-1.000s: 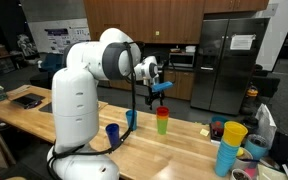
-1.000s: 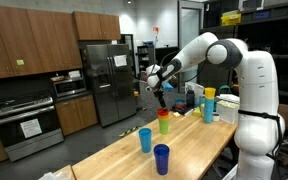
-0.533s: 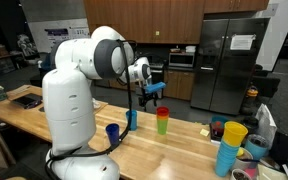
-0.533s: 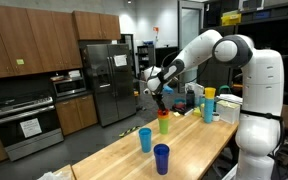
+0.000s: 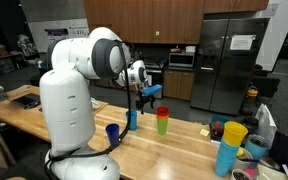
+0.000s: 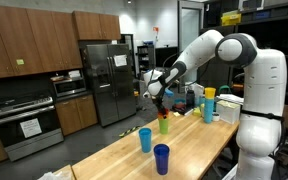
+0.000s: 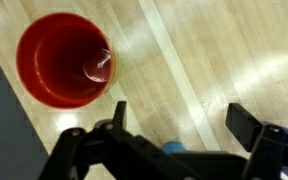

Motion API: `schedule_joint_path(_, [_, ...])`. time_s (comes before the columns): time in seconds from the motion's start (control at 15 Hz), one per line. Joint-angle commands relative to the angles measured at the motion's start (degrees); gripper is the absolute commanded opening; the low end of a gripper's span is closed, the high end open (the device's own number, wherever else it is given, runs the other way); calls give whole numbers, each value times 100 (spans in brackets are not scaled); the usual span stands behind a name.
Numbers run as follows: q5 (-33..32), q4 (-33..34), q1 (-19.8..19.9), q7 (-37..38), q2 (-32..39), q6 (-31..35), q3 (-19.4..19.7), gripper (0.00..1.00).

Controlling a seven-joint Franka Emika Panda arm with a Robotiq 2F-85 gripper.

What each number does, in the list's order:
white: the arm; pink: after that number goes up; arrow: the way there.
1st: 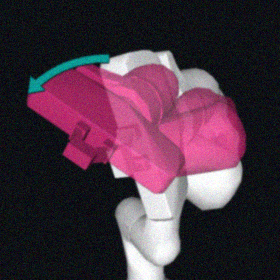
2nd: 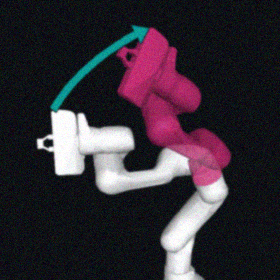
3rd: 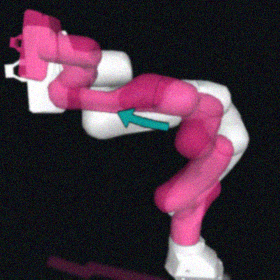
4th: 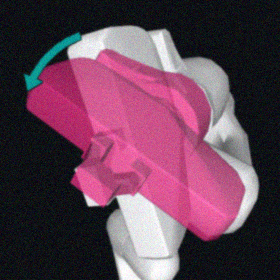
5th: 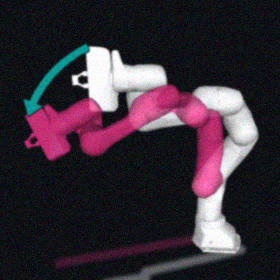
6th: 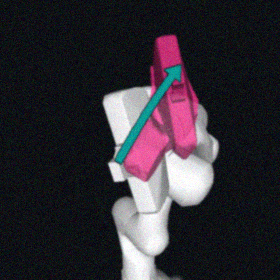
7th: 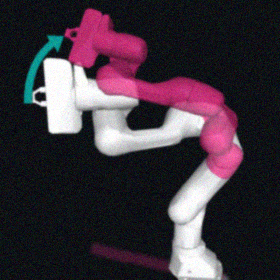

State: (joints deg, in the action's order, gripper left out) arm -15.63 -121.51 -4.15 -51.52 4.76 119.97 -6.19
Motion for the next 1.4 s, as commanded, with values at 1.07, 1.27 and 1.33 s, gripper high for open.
schedule_joint_path(1.07, [-402,-713,-407,-76,-227,419,-353,100])
schedule_joint_path(1.27, [-513,-851,-480,-40,-251,509,-410,100])
schedule_joint_path(1.33, [-551,-894,-501,-38,-258,537,-431,100])
